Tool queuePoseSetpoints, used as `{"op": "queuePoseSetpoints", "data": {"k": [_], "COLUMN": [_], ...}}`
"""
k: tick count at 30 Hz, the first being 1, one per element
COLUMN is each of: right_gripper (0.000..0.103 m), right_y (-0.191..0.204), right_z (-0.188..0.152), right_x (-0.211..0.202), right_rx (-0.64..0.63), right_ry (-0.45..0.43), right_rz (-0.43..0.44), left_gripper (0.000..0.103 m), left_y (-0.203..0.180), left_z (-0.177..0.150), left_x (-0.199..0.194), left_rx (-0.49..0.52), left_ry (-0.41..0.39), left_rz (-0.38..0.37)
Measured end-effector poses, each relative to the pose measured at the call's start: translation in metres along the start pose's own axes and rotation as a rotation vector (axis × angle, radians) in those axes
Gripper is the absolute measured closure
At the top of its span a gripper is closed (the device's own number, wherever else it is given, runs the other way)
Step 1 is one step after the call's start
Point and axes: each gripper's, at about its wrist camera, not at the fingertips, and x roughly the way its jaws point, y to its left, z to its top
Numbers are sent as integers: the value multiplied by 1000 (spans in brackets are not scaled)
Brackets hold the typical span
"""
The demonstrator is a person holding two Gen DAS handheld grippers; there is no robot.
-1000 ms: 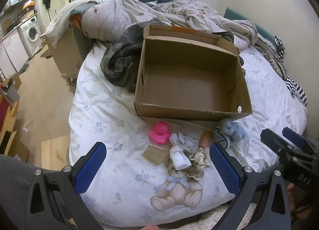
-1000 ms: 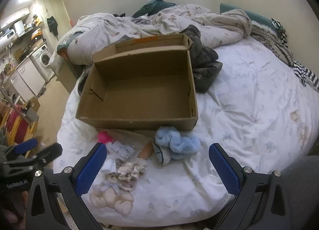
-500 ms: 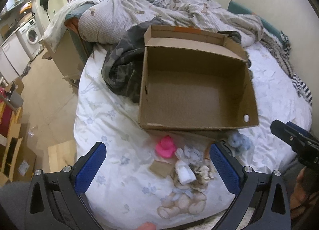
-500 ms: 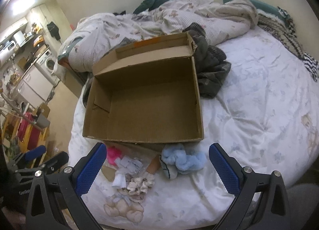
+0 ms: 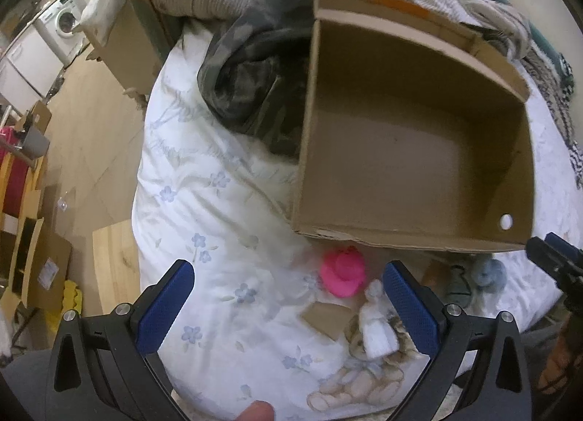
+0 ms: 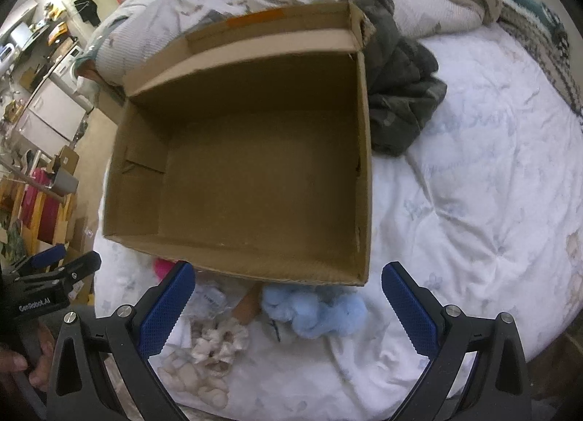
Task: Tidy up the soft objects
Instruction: 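Grasp the small clear plastic piece with the left tool while the right tool reaches the blue socks, then grasp the light blue fish-print socks with the right tool and lift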
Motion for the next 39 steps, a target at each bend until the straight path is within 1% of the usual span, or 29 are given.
{"op": "queuePoseSetpoints", "data": {"k": [2,5,7,9,10,11,13,15,18,19,20,21,22,24,26,28,29,31,34,36,39], "right_gripper": [0,0,0,0,0,0,0,0,0,0,0,0,0,0,0,0,0,0,0,0,0], "right_y": [-9,-20,-27,-32,-34,-35,-37,-39,-42,-44,-46,-47,-49,-53,-58,-61,-61,-57,-50,-43,-37], "right_z": [-1,-5,-5,-3,-2,-2,-1,0,1,0,-1,-2,-3,-6,-8,-11,-12,-15,-18,-19,-18], "right_x": [8,20,27,29,30,30,34,38,42,43,43,44,45,49,57,63,64,69,73,78,85], "right_rx": [17,57,94,115,120,123,130,134,135,139,146,155,164,184,208,224,217,184,140,100,59], "right_ry": [10,28,50,46,43,45,57,68,79,84,90,96,103,138,186,212,224,248,269,271,275], "right_rz": [17,30,43,47,42,38,39,39,35,40,51,62,74,109,152,177,171,129,95,56,29], "left_gripper": [0,1,1,6,15,26,34,37,41,45,52,56,63,68,84,94,95,95,96,96,96], "left_y": [8,21,25,24,22,20,14,8,1,-2,-3,-4,-4,-7,-9,-13,-15,-18,-24,-23,-18], "left_z": [1,3,4,2,0,-2,-9,-18,-26,-27,-28,-29,-29,-29,-28,-27,-27,-26,-26,-28,-26], "left_x": [11,23,32,45,52,60,77,86,96,101,105,109,114,121,123,120,118,111,98,92,84], "left_rx": [-20,-78,-90,-87,-85,-81,-71,-44,-11,1,4,-2,-15,-35,-27,-13,-3,24,39,41,27], "left_ry": [14,42,68,111,139,176,250,303,347,362,373,389,406,441,443,434,426,397,360,332,292], "left_rz": [3,-21,-22,-35,-48,-63,-92,-104,-125,-124,-125,-139,-167,-220,-231,-249,-247,-235,-216,-197,-166]}}
